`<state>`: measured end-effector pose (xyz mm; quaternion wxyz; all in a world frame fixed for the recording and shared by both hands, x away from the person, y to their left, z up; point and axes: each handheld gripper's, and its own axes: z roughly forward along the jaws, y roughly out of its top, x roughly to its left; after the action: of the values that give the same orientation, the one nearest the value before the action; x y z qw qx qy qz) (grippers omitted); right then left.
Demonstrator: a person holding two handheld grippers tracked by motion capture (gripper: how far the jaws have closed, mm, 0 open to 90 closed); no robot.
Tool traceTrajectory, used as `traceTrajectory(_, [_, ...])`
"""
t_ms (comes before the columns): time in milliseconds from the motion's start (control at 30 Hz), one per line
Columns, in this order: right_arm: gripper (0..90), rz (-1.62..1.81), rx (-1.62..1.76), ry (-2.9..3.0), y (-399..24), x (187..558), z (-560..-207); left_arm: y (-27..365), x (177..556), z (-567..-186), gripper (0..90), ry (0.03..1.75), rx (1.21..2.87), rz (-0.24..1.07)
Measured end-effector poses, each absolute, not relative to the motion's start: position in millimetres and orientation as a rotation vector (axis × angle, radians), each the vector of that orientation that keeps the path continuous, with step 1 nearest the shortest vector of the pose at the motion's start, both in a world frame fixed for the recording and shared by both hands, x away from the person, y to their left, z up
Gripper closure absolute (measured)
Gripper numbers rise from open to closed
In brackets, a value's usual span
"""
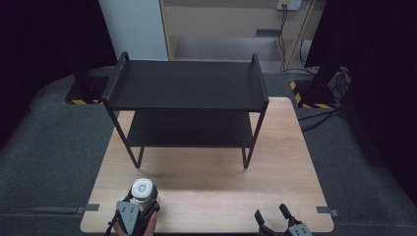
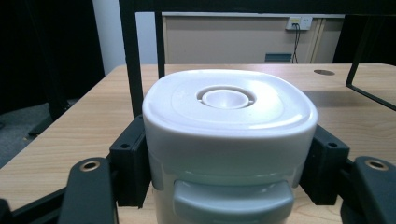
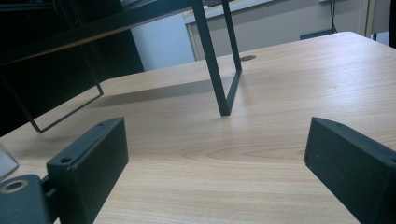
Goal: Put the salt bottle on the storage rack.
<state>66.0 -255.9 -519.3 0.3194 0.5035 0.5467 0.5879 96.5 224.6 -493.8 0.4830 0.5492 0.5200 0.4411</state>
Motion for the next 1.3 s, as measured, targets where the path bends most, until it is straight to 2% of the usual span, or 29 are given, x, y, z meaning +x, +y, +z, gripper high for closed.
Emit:
traceTrajectory(300, [6.3, 1.553, 1.308, 1.434, -252.8, 66.4, -515.4, 229.6, 97.5, -432.7, 30.6, 1.188, 1.289, 1.073])
traceTrajectory(533, [6.3, 1.569, 1.289, 1.418, -251.5, 68.2, -510.3, 226.2, 118.7, -381.5, 30.6, 1.148, 1.262, 1.086])
traceTrajectory(733, [6.4, 1.575, 1.286, 1.408, -252.5, 69.2, -508.5, 219.7, 144.3, -353.7, 30.6, 1.144, 1.285, 1.093])
traceTrajectory(1033, [6.5, 1.581, 1.28, 1.403, -253.6, 74.3, -507.2, 205.9, 194.6, -341.0, 30.6, 1.145, 1.313, 1.092])
traceTrajectory(1300, [6.6, 1.572, 1.289, 1.4, -257.0, 81.1, -507.7, 200.3, 222.0, -342.6, 30.7, 1.155, 1.301, 1.102])
